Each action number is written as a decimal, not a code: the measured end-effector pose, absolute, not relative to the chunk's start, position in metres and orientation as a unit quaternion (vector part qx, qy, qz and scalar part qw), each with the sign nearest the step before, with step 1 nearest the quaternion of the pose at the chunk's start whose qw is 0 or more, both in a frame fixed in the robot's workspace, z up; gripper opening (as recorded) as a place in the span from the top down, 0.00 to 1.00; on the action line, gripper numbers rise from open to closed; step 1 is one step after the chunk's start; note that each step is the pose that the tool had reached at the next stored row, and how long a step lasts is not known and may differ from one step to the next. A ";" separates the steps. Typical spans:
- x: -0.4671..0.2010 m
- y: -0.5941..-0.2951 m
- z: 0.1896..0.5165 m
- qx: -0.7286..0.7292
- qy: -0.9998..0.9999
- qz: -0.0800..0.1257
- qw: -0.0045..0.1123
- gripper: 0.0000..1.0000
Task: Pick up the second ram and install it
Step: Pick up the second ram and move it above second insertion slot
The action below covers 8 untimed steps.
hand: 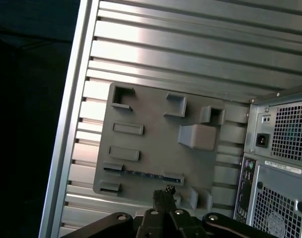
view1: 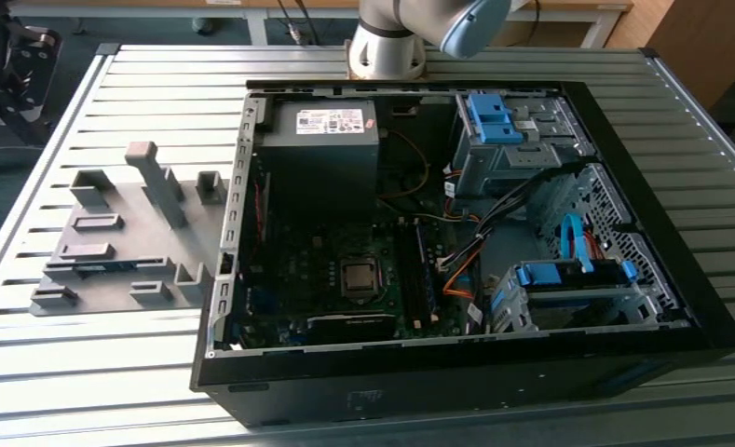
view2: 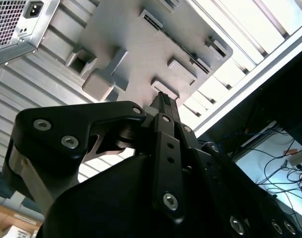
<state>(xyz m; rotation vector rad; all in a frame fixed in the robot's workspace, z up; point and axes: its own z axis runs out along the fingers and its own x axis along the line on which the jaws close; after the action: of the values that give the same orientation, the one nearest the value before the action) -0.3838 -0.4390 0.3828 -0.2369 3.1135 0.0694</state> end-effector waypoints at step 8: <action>-0.384 -0.439 0.383 -0.105 0.994 0.021 0.008 0.89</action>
<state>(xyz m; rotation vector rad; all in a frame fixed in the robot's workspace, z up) -0.3838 -0.4392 0.3828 -0.3282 3.1070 0.0661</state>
